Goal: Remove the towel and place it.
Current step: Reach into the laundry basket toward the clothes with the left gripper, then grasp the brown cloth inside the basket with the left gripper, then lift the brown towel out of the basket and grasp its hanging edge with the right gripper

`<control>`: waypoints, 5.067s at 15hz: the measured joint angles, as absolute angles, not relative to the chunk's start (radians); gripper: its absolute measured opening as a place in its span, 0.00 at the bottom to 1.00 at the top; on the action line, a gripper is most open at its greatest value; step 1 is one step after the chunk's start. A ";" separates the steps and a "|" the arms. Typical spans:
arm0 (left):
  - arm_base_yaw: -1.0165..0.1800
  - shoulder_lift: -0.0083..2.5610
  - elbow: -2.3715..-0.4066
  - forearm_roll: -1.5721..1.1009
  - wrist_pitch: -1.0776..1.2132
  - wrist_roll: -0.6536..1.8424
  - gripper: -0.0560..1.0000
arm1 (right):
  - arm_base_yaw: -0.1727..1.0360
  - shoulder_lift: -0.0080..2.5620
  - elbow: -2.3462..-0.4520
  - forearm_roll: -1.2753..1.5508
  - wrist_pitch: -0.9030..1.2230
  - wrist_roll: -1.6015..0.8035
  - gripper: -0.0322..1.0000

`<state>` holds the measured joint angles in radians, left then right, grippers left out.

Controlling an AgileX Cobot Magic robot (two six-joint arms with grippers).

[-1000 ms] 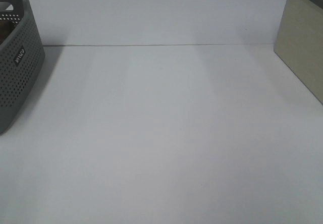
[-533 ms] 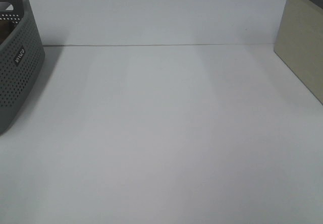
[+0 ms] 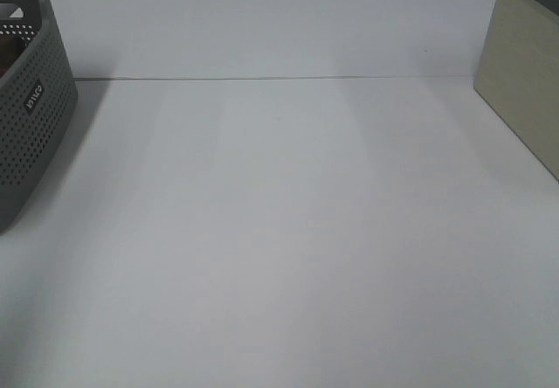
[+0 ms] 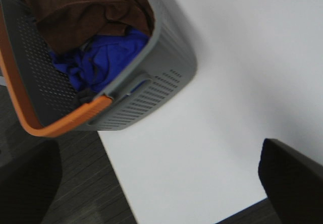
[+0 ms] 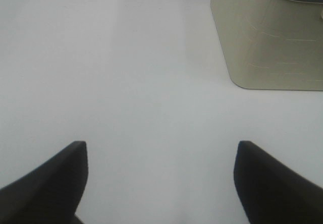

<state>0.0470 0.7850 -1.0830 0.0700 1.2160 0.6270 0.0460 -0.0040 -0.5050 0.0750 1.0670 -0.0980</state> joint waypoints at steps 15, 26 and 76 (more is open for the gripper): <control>0.057 2.092 -1.989 0.445 1.178 0.878 0.99 | 0.046 -0.004 -0.505 0.075 1.067 -0.098 0.78; 0.195 2.268 -2.024 0.348 1.125 0.920 0.97 | 0.046 -0.004 -0.505 0.075 1.067 -0.098 0.78; -0.921 1.529 -2.025 0.605 1.178 0.556 0.05 | 0.046 0.989 -0.536 1.454 0.880 -1.714 0.81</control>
<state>-0.9210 1.5290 -2.0250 0.6050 1.1780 0.5560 0.0460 0.9890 -0.5360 1.4540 0.8800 -1.7140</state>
